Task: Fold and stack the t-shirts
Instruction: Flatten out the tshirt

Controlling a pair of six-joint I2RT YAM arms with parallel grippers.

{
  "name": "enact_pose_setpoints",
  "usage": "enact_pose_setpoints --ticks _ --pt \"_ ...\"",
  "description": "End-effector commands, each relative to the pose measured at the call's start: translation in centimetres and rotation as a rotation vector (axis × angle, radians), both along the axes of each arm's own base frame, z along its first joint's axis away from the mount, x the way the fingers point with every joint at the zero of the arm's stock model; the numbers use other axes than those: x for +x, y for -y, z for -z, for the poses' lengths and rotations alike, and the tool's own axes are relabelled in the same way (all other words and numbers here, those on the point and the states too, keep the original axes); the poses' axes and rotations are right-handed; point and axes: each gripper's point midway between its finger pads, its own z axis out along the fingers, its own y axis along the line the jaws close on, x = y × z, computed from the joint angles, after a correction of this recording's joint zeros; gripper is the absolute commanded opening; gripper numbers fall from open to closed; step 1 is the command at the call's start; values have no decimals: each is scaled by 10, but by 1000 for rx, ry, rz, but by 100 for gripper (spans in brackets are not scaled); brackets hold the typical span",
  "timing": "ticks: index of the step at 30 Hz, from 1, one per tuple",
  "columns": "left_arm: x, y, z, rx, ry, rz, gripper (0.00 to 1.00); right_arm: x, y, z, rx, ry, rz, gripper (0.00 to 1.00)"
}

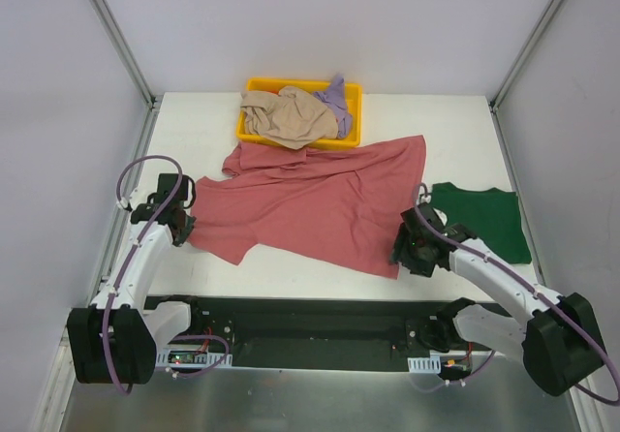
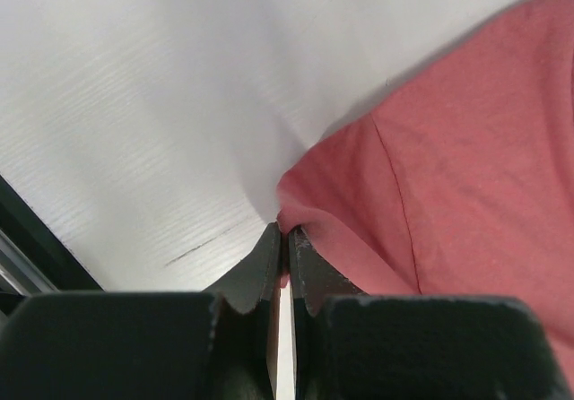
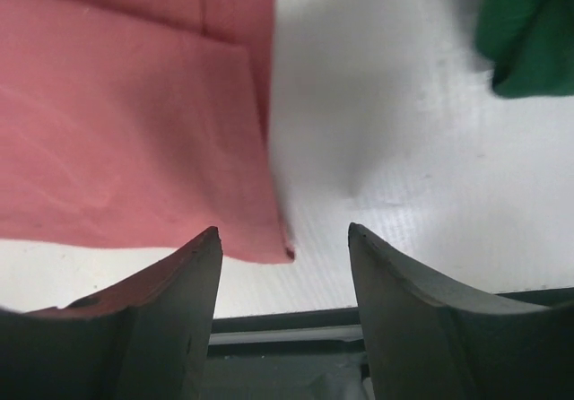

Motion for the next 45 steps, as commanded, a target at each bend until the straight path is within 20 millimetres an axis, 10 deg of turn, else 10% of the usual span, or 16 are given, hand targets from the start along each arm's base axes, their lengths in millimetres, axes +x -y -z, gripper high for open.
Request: enact_pose_setpoints --ticks 1,17,24,33,39,45 --pt "-3 4 6 -23 -23 15 0 -7 -20 0 31 -7 2 61" --pt "-6 8 13 -36 -4 44 0 -23 -21 25 -136 -75 52 44" --pt "-4 9 10 -42 17 48 0 -14 -22 24 -147 -29 14 0" --pt "41 23 -92 -82 393 128 0 79 -13 -130 -138 453 -93 0" --pt "65 29 -220 -42 710 218 0 117 9 -253 -153 746 -81 0" --pt "58 39 -360 58 1041 359 0 110 22 -368 -148 1014 -94 0"
